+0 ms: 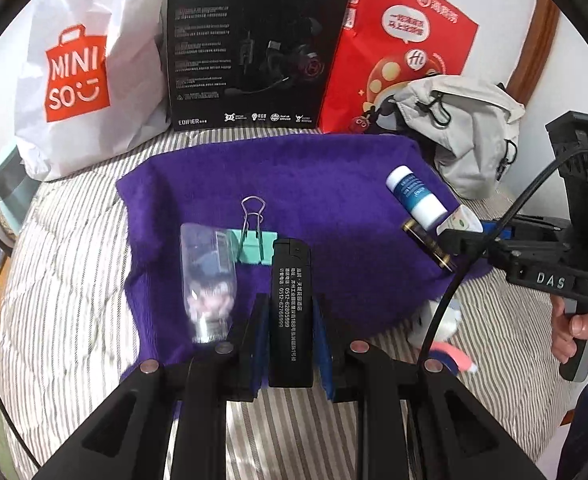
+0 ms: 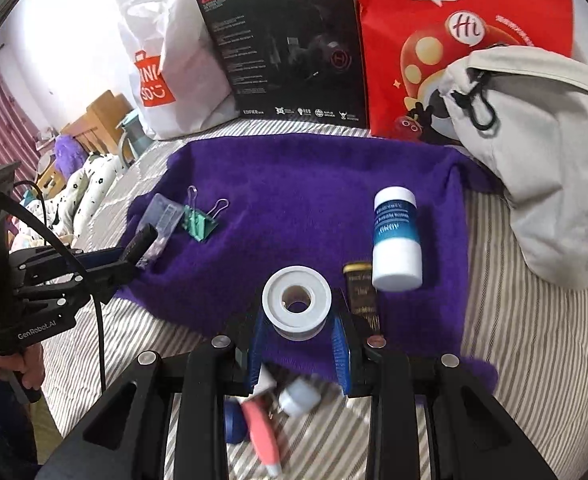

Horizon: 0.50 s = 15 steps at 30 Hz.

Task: Organize rigid objects
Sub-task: 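Carry the case and tape roll onto the purple towel and open both tools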

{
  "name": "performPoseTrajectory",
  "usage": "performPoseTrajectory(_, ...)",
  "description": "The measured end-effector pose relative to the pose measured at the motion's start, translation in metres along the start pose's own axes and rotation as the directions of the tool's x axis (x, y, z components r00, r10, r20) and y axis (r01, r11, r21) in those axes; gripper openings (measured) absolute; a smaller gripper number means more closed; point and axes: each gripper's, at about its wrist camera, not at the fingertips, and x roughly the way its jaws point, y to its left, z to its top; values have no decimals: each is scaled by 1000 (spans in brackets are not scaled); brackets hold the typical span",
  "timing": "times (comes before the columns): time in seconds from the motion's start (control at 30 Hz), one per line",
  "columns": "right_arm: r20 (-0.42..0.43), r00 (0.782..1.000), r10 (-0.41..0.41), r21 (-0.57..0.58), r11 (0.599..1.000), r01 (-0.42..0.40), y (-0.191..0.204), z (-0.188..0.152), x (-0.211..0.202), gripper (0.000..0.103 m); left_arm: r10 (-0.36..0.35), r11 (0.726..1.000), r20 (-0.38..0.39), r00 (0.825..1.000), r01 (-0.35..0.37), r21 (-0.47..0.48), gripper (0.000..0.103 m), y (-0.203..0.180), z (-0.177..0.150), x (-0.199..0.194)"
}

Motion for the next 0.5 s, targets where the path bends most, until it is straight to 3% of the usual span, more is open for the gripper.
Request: performPoseTrajectory(0.5,-89,994,-68,-73,995,62,8,7,55,29,-18,1000,-76,997,18,-3,21,11,14,48)
